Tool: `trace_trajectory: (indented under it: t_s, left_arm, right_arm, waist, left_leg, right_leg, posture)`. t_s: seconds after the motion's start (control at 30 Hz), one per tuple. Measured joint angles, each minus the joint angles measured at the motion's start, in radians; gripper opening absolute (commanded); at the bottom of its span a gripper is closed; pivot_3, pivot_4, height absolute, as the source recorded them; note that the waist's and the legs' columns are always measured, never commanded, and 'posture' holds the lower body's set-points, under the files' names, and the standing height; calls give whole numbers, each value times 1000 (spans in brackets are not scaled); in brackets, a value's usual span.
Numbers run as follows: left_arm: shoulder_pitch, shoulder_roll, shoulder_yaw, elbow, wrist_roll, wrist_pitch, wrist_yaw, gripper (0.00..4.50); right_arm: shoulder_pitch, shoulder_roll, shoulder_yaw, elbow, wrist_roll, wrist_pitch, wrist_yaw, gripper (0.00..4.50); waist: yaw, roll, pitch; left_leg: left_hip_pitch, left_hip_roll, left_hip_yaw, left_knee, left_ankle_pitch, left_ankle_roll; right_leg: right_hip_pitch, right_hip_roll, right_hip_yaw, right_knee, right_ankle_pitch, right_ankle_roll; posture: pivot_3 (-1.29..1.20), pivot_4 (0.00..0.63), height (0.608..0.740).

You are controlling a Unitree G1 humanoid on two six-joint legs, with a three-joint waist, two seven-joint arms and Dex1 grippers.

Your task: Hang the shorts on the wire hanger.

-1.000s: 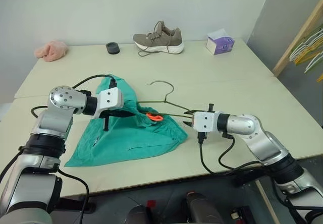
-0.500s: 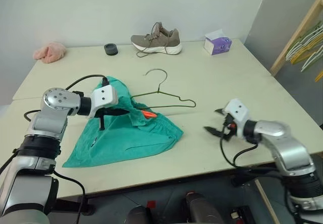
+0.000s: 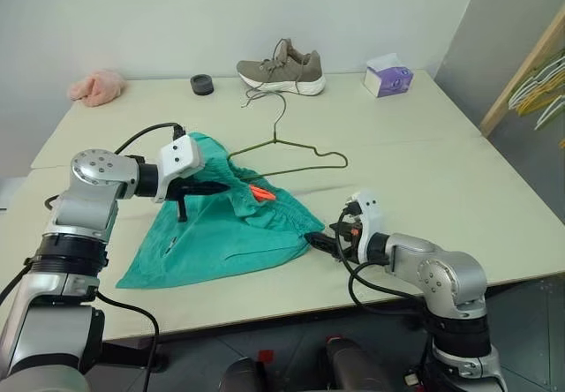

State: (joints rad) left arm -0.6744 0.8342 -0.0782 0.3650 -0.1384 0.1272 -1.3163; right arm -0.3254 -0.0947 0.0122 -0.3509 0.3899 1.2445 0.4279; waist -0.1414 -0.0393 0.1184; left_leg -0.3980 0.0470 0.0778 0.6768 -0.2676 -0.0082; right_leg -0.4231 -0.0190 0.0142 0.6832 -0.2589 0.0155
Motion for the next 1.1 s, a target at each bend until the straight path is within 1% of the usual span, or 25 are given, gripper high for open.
trace_trajectory:
  t_s: [0.07, 0.17, 0.27, 0.33, 0.43, 0.5, 0.53, 0.6, 0.7, 0.77, 0.83, 0.97, 1.1]
  left_arm:
    - [0, 0, 0, -1, 0, 0, 1, 0]
    - [0, 0, 1, -3, -1, 1, 7, 0]
    - [0, 0, 5, -8, -1, 1, 17, 0]
    - [1, 0, 7, -9, -2, 1, 21, 0]
    - [2, 0, 9, -15, -11, 1, 33, 0]
    - [5, 0, 21, -18, -18, 3, 42, 0]
    - [6, 0, 26, -19, -19, 5, 43, 0]
    - [15, 0, 31, -31, -26, 22, 45, 0]
    - [37, 0, 43, -57, -56, 60, 44, 0]
    - [48, 5, 52, -82, -84, 106, 39, 0]
    - [69, 23, 74, -137, -136, 179, 24, 0]
    - [111, 89, 88, -259, -230, 317, -31, 0]
    - [158, 145, 88, -319, -269, 365, -71, 0]
  right_arm:
    - [-4, 29, 6, 34, 7, -3, -16, 4483]
    - [-26, 72, 8, 88, 10, -19, -39, 3860]
    - [-41, 97, 15, 132, 10, -38, -60, 2806]
    - [-41, 94, 41, 144, 8, -54, -63, 2091]
    - [-41, 52, 104, 150, -25, -123, -62, 1072]
    - [-41, 23, 136, 154, -60, -194, -63, 301]
    - [-41, 8, 148, 157, -74, -228, -63, 15]
    - [-46, -23, 175, 172, -115, -312, -64, 15]
    - [-67, -58, 180, 206, -172, -434, -73, 15]
    - [-89, -82, 176, 226, -190, -496, -73, 15]
    - [-107, -130, 168, 234, -193, -544, -52, 15]
    - [-119, -215, 156, 231, -171, -573, 26, 15]
    - [-117, -271, 156, 215, -145, -574, 77, 15]
  waist:
    - [-1, 0, 0]
    - [-5, -1, 0]
    - [-3, -1, 0]
    - [-3, -1, 0]
    - [-3, -1, 0]
    - [-2, -1, -1]
    - [-2, -1, -1]
    - [-2, -1, -1]
    - [-2, -1, 0]
    - [-2, -1, 0]
    - [-2, -1, 0]
    - [-2, -1, 0]
    - [-2, -1, 0]
  left_leg:
    - [0, 0, 0, 0, 0, 0]
    - [0, 0, -1, 0, 0, 0]
    - [-1, 0, -2, 0, 0, 0]
    - [-1, 0, -2, 0, 0, 0]
    - [-1, 0, -1, 0, 0, 0]
    - [-1, 0, -2, 0, 0, 0]
    - [-1, 0, -2, 0, 0, 0]
    - [-1, 0, -2, 0, 0, 0]
    - [-1, 0, -2, 0, 0, 0]
    - [-1, 0, -2, 0, 0, 0]
    - [-1, 0, -2, 0, 0, 0]
    - [-1, 0, -2, 0, 0, 0]
    - [0, 0, -2, 0, 0, 0]
  right_leg:
    - [0, 0, 0, 0, 0, 0]
    - [0, 0, 0, 0, 0, 0]
    - [0, 0, -1, 0, 0, 0]
    - [0, 0, -1, -1, 0, 0]
    - [0, 0, -1, -1, 0, 0]
    - [0, 0, -1, -1, 0, 0]
    - [0, 0, -1, -1, 0, 0]
    - [0, 0, -1, -1, 0, 0]
    - [0, 0, -1, -1, 0, 0]
    - [0, 0, -1, -1, 0, 0]
    - [0, 0, -1, -1, 0, 0]
    - [0, 0, -1, -1, 0, 0]
    - [0, 0, -1, -1, 0, 0]
  posture:
    - [-151, 86, 740]
    - [-142, 83, 740]
    - [-139, 82, 740]
    - [-136, 81, 740]
    - [-136, 82, 740]
    - [-138, 83, 740]
    - [-138, 83, 740]
    - [-139, 84, 740]
    - [-144, 88, 740]
    - [-145, 90, 740]
    - [-144, 91, 740]
    - [-140, 90, 740]
    - [-142, 90, 740]
